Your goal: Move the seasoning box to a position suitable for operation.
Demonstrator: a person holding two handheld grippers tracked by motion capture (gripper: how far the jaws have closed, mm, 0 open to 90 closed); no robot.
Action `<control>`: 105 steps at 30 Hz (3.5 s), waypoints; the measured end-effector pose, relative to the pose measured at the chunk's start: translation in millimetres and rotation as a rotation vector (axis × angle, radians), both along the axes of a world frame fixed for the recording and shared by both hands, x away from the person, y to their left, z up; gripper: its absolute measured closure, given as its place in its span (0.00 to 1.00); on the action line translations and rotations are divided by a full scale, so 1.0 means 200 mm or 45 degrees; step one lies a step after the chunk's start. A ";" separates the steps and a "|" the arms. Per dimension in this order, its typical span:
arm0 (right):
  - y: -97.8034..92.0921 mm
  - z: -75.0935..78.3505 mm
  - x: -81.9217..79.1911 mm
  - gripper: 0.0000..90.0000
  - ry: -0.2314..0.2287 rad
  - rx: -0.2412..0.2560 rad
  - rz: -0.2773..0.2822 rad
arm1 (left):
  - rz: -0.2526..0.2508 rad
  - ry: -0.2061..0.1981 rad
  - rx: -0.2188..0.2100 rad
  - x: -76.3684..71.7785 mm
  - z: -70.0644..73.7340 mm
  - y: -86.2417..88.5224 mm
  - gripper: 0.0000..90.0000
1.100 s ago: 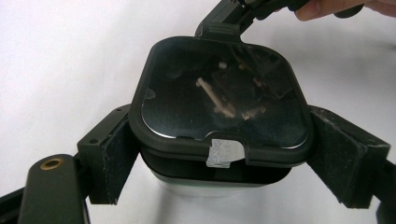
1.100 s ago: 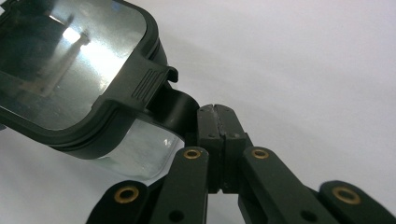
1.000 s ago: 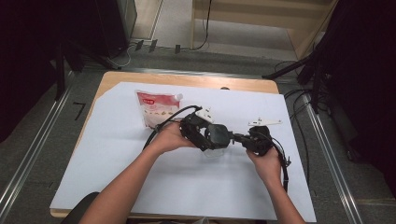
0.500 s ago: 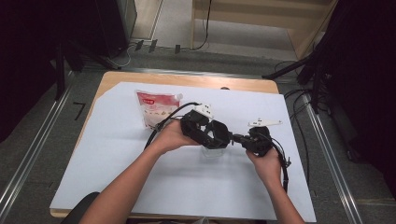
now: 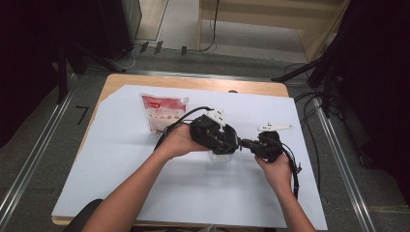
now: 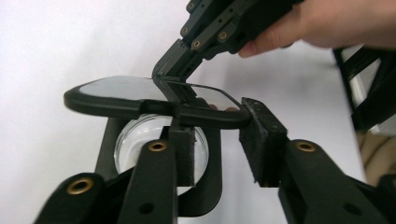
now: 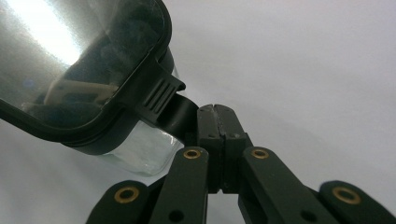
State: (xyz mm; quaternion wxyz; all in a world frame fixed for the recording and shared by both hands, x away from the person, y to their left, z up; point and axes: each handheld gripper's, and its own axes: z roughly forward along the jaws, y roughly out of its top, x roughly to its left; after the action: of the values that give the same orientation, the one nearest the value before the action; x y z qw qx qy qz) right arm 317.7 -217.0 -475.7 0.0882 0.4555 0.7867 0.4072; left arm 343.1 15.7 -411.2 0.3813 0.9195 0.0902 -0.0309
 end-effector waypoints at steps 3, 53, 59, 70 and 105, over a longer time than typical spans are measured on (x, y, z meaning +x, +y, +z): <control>0.00 0.00 0.00 1.00 -0.001 0.003 0.000 | 0.001 0.012 0.015 0.00 0.01 -0.01 0.82; -0.03 -0.01 -0.02 1.00 0.016 0.036 -0.005 | 0.060 0.115 0.004 0.07 0.03 -0.08 0.74; -0.03 0.00 -0.04 1.00 0.045 0.038 -0.009 | 0.106 0.091 -0.032 0.05 0.04 0.01 0.68; -0.08 0.05 -0.12 0.91 -0.004 0.054 0.006 | 0.171 0.098 -0.089 0.02 0.05 0.16 0.66; -0.01 0.07 -0.31 0.53 -0.080 0.051 0.149 | 0.311 0.103 -0.090 -0.02 0.09 0.59 0.44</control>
State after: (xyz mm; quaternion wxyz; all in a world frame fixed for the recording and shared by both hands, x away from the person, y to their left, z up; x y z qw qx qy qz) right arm 256.2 -218.1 -460.9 0.0798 0.3972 0.8005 0.4416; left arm 338.5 133.8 -394.1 0.4105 0.8857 0.2156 -0.0246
